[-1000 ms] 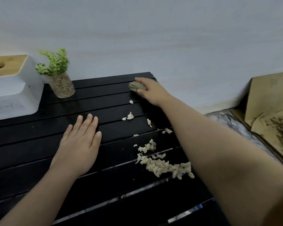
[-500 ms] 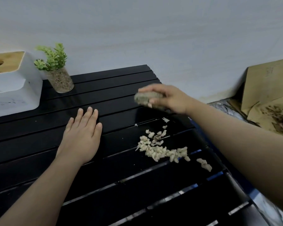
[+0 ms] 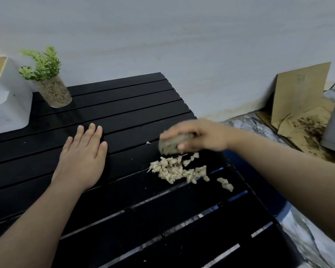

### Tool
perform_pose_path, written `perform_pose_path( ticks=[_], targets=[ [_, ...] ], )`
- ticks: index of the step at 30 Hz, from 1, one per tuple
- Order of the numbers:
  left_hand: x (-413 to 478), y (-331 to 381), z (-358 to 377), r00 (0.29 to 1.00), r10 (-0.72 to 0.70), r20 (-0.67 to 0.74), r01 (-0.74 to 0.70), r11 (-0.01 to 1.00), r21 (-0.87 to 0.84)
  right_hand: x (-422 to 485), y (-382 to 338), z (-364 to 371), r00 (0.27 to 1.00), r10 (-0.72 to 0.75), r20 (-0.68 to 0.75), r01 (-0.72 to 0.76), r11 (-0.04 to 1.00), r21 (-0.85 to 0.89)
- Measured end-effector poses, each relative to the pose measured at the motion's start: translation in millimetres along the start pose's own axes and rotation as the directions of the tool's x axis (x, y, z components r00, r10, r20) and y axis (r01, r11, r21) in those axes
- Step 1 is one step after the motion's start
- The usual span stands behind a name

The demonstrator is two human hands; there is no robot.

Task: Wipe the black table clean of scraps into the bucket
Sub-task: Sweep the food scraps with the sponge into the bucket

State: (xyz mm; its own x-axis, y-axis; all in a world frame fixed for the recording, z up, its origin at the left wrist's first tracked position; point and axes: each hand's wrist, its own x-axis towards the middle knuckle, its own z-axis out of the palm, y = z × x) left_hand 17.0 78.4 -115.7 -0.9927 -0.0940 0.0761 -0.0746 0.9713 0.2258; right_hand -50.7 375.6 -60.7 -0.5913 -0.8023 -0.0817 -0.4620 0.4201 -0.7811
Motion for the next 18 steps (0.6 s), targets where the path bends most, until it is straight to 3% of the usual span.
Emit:
perform_pose_path(
  ticks=[3, 6, 10, 15, 18],
  targets=[
    [0.5, 0.4, 0.2, 1.0, -0.001, 0.01, 0.001, 1.0, -0.001, 13.0, 8.1, -22.5, 0.965, 0.082, -0.25, -0.064, 0.995, 0.078],
    [0.0, 0.7, 0.1, 1.0, -0.004, 0.012, 0.004, 1.0, -0.001, 28.4, 24.2, -21.6, 0.928, 0.14, -0.345, -0.196, 0.971, -0.135],
    [1.5, -0.9, 1.2, 1.0, -0.002, 0.008, 0.002, 1.0, 0.006, 18.6, 20.0, -2.2, 0.946, 0.081, -0.315, -0.148, 0.97, -0.194],
    [1.2, 1.3, 1.2, 1.0, -0.005, 0.01, 0.005, 1.0, 0.015, -28.6, 5.4, 9.9, 0.998, 0.052, -0.045, -0.053, 0.998, -0.022],
    [1.3, 2.5, -0.1, 1.0, -0.007, 0.011, 0.006, 1.0, 0.017, -10.1, -4.0, -3.2, 0.975, 0.111, -0.191, -0.079, 0.983, 0.168]
  ],
)
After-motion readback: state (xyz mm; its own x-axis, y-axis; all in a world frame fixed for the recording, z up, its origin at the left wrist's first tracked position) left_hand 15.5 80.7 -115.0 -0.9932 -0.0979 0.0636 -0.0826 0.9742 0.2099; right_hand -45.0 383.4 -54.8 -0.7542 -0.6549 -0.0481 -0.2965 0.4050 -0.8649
